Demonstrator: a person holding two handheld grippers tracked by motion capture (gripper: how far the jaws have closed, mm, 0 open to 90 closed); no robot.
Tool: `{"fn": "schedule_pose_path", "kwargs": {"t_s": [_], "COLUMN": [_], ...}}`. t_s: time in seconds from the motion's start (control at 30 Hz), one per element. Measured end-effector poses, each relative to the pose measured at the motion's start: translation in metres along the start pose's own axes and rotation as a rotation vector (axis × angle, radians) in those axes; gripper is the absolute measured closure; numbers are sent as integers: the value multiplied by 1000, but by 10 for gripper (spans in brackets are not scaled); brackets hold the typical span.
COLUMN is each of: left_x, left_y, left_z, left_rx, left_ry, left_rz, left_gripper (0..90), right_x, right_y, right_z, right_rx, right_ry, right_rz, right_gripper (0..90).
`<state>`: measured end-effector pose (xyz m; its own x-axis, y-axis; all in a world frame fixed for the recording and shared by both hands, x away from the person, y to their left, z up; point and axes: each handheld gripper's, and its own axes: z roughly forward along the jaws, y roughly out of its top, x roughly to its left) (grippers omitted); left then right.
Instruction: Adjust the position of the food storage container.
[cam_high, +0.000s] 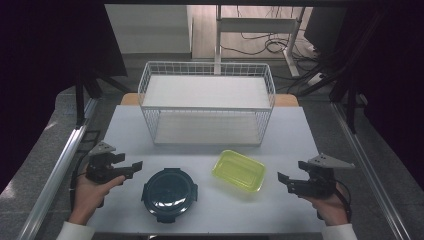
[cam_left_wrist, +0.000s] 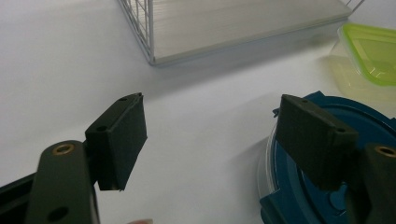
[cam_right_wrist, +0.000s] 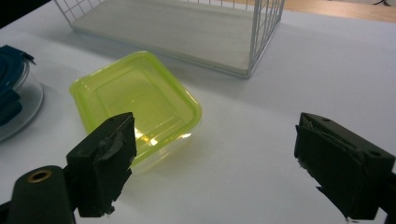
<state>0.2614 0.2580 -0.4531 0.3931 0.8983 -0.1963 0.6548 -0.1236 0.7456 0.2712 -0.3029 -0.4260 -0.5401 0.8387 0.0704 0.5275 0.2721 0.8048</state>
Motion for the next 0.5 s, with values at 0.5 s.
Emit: {"fn": "schedule_pose_path", "kwargs": {"t_s": [0.5], "left_x": [-6], "left_y": [-4], "left_z": [-12], "left_rx": [-3], "left_ry": [-5], "left_rz": [36], "left_gripper": [252], "right_x": [3], "right_y": [0], "right_z": [3], "right_rx": [37], "right_ry": [22], "right_rz": [18], "right_gripper": [180]}}
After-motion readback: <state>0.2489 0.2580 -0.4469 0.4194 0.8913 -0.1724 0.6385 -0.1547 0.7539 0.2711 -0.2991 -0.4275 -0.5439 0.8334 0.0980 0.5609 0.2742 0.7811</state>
